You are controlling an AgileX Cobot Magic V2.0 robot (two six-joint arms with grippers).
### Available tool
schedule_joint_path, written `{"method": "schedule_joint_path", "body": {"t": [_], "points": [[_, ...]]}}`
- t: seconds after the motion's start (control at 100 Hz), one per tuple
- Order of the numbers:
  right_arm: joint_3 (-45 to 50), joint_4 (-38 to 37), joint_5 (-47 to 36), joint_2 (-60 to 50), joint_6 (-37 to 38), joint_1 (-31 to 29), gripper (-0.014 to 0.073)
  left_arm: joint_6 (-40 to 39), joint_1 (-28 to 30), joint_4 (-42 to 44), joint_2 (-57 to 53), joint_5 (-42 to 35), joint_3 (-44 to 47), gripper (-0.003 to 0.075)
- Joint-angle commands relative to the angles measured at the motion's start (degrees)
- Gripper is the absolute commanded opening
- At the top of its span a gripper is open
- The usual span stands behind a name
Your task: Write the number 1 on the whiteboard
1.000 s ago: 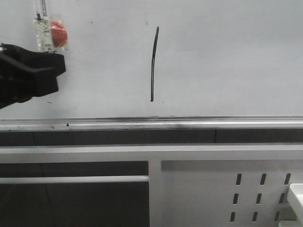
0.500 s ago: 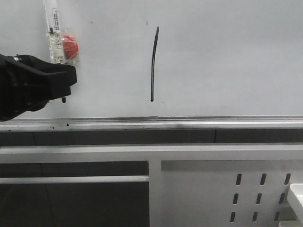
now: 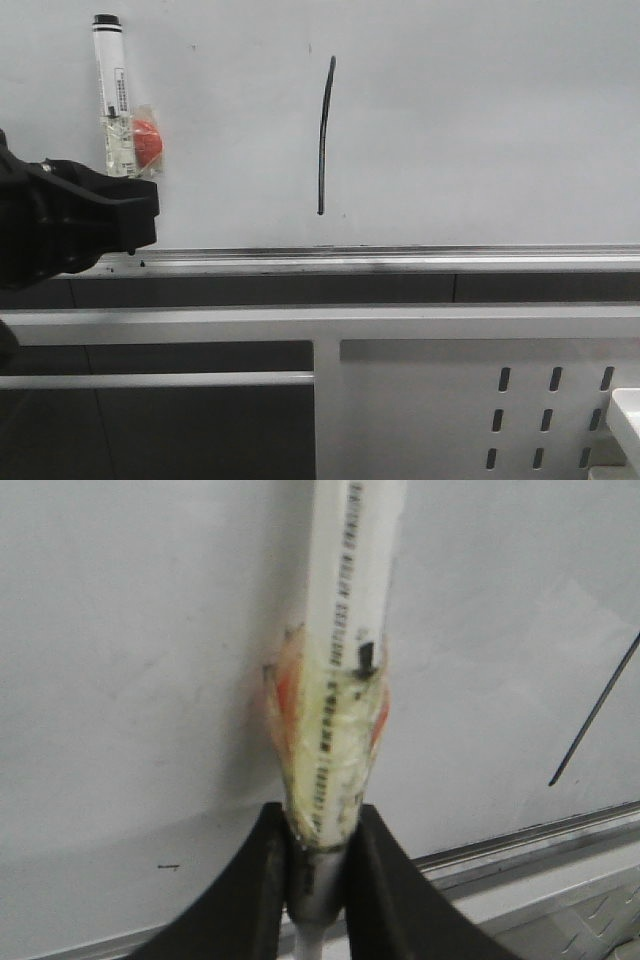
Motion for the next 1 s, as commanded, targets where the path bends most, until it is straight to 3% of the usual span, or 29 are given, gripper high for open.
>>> {"method": "schedule_joint_path", "body": {"t": [0.0, 0.55, 0.62, 0.72, 0.79, 0.99], "points": [[-1.73, -0.55, -3.69, -0.83, 0.07, -0.37, -0.0069, -0.19, -0.18, -1.48, -0.82, -4.43, -1.12, -0.002], [-1.73, -0.55, -3.66, -0.73, 0.07, -0.37, -0.0069, -0.1, -0.18, -3.23, 2.98, -16.68, -2.27, -0.0006], [-1.73, -0.55, -3.58, -0.73, 0.07, -0.37, -0.0069, -0.1, -0.18, -2.53, 2.98, -17.04, -2.27, 0.0065], [-1.73, -0.55, -3.44, -0.73, 0.07, -0.37, -0.0069, -0.1, -0.18, -0.13, 2.98, -17.73, -1.88, 0.0267], [-1.73, -0.55, -3.23, -0.73, 0.07, -0.37, -0.0069, -0.1, -0.18, -0.23, 2.98, -18.14, -1.37, 0.0361], [-1.73, -0.55, -2.97, -0.73, 0.07, -0.37, -0.0069, -0.1, -0.18, 0.57, 2.13, -18.39, 1.97, 0.0368]]}}
